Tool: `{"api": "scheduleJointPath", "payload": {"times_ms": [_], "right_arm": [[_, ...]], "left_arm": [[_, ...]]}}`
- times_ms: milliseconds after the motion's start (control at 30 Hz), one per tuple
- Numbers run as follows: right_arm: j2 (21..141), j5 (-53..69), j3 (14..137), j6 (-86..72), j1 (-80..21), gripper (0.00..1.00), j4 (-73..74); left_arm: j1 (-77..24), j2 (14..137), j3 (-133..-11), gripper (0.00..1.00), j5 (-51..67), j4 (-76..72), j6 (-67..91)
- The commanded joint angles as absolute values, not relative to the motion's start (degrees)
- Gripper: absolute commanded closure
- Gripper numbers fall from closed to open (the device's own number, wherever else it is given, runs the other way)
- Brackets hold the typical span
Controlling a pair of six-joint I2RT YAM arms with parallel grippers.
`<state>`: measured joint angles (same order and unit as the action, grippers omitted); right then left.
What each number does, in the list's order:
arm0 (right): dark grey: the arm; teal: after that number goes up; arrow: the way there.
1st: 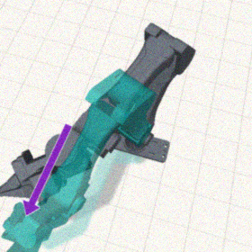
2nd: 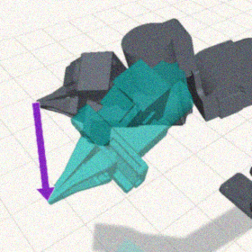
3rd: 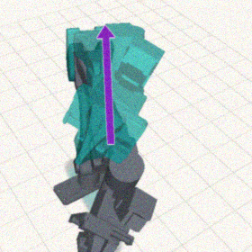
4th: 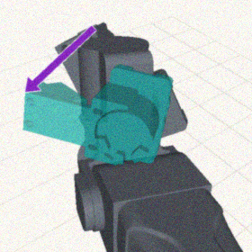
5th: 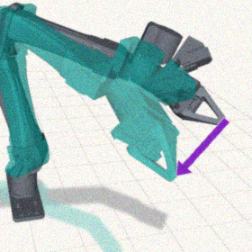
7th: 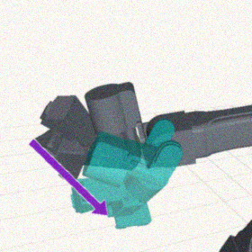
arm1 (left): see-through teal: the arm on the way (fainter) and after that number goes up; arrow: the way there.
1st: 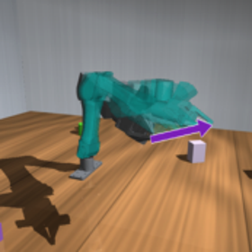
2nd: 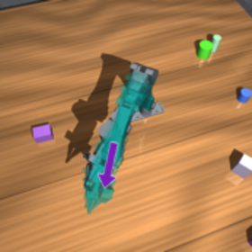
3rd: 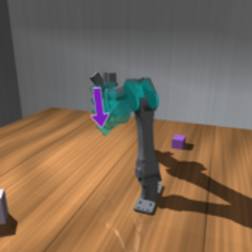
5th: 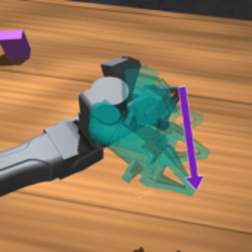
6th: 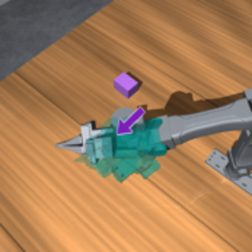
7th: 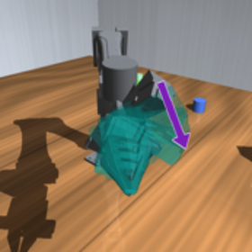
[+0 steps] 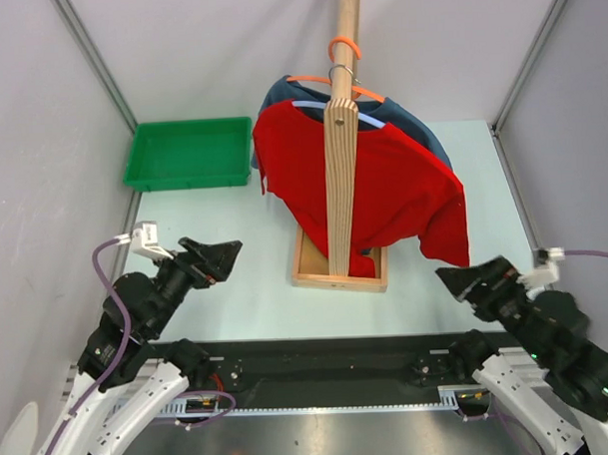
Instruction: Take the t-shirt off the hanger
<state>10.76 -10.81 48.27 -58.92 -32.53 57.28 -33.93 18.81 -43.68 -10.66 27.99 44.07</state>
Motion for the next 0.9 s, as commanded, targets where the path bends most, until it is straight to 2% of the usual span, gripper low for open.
{"api": "scheduleJointPath", "payload": {"times_ms": [0,233,467,567,633,700,867], "right_arm": [[11.15,-10.31,60.98,-43.28,-32.70,0.00,58.28],[30.21,2.36,78.91,-18.83,-32.70,0.01,50.99],[44.46,3.42,91.49,-4.94,-32.61,0.01,45.54],[49.73,4.65,95.27,-0.36,-32.61,0.07,42.54],[52.81,5.10,97.89,1.30,-32.61,0.18,42.54],[54.57,6.41,99.31,1.76,-32.61,0.34,42.98],[55.20,6.24,99.49,3.42,-32.61,0.34,40.61]], "left_arm": [[-33.57,17.94,-46.15,0.00,-7.39,34.90,36.57],[-33.58,19.85,-45.44,0.00,1.47,28.39,34.01],[-33.66,23.73,-47.02,0.00,7.11,29.26,32.70],[-33.57,23.29,-47.64,0.00,7.73,30.32,32.17],[-33.58,22.94,-47.72,0.00,8.00,30.85,32.08],[-33.58,22.50,-47.64,0.00,8.17,30.85,32.08],[-33.57,22.41,-47.55,0.00,8.52,31.11,31.73]]}}
